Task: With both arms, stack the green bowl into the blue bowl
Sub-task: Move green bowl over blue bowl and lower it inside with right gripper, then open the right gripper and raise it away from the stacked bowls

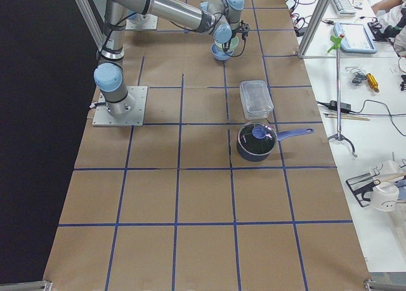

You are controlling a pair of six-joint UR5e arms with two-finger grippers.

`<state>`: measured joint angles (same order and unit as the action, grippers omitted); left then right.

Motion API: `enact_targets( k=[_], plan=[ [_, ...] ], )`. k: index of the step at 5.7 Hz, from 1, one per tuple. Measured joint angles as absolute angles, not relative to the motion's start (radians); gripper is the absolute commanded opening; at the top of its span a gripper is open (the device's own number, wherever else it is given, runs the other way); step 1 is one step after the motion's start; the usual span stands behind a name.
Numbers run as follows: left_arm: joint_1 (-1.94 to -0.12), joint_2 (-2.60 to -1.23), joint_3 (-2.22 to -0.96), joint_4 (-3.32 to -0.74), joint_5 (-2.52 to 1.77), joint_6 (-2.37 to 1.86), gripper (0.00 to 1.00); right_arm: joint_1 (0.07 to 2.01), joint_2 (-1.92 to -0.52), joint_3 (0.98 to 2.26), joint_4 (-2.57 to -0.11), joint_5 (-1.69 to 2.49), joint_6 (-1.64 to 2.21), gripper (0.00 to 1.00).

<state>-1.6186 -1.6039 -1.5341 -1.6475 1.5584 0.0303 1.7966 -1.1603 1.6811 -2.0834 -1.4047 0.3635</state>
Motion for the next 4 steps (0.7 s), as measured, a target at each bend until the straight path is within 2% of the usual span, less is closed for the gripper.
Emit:
enact_targets(
  k=[1,2,4],
  plan=[
    [-1.616,-1.599,-1.538,-1.647,1.558,0.030,0.98,1.796,-1.160,1.684,-2.079,-1.402,0.366,0.92],
    [-1.613,-1.590,-1.543,-1.648,1.558,0.030,0.98,1.796,-1.160,1.686,-2.073,-1.401,0.365,1.00],
    [-1.610,-1.584,-1.547,-1.648,1.558,0.031,0.98,1.790,-1.170,1.674,-2.068,-1.406,0.361,1.00]
  ],
)
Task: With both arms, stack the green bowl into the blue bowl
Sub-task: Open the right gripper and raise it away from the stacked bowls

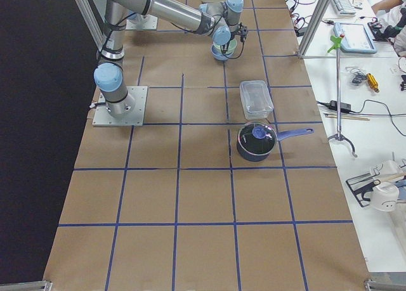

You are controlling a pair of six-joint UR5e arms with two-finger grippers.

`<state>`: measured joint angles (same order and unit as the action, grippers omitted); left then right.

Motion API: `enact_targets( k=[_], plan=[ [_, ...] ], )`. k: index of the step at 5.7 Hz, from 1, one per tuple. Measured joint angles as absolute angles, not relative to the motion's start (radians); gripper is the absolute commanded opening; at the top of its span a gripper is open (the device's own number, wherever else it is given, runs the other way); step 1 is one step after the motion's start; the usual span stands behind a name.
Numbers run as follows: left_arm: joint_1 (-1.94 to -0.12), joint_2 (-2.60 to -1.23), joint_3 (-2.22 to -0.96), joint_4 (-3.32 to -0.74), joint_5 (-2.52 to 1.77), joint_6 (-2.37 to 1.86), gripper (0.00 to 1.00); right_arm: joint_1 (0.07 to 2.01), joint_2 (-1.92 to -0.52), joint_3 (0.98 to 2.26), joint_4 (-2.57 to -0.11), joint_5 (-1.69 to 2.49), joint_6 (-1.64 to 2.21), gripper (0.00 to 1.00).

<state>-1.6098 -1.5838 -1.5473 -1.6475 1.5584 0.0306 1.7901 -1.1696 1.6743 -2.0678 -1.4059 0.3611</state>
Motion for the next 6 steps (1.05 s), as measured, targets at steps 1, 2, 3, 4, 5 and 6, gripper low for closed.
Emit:
enact_targets(
  k=[1,2,3,4,5,6],
  plan=[
    [-1.609,-1.583,-1.547,-1.647,1.559,0.031,0.98,1.782,-1.186,1.642,-2.032,-1.409,0.360,1.00],
    [-1.608,-1.583,-1.547,-1.648,1.558,0.031,0.98,1.771,-1.212,1.571,-1.931,-1.425,0.352,1.00],
    [-1.608,-1.583,-1.547,-1.648,1.558,0.031,0.98,1.751,-1.246,1.475,-1.780,-1.464,0.314,1.00],
    [-1.608,-1.583,-1.547,-1.649,1.559,0.031,0.98,1.723,-1.293,1.406,-1.636,-1.519,0.242,1.00],
    [-1.608,-1.583,-1.547,-1.649,1.560,0.031,0.98,1.681,-1.359,1.382,-1.503,-1.564,0.170,1.00],
    [-1.608,-1.583,-1.547,-1.650,1.559,0.031,0.98,1.639,-1.435,1.398,-1.395,-1.579,0.121,1.00]
  ],
)
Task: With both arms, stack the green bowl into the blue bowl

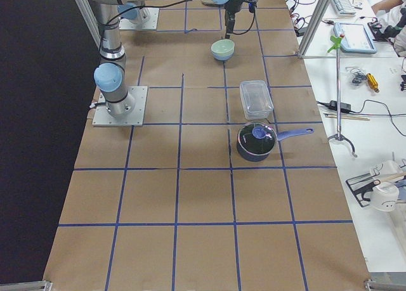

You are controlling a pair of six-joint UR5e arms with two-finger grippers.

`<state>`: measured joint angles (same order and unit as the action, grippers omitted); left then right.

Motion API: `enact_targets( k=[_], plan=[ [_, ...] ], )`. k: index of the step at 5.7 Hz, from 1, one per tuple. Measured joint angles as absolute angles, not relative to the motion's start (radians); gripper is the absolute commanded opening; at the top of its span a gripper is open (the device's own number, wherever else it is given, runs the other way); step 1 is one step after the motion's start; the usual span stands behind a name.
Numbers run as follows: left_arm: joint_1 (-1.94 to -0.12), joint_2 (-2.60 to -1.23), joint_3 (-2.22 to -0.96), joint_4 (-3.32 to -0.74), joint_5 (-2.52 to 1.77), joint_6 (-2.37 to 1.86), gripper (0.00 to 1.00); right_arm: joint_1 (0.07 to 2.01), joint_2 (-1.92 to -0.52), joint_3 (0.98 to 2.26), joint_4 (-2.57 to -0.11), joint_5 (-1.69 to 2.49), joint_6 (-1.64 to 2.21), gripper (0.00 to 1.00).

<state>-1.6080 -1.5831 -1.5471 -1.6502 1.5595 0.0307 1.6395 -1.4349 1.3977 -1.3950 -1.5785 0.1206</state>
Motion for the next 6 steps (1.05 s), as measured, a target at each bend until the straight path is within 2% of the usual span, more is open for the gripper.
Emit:
enact_targets(
  k=[2,6],
  plan=[
    [-1.608,-1.583,-1.547,-1.649,1.559,0.031,0.98,1.610,-1.522,1.489,-1.398,-1.574,0.093,1.00],
    [-1.608,-1.583,-1.546,-1.649,1.559,0.031,0.98,1.596,-1.534,1.515,-1.469,-1.569,0.093,1.00]
  ],
)
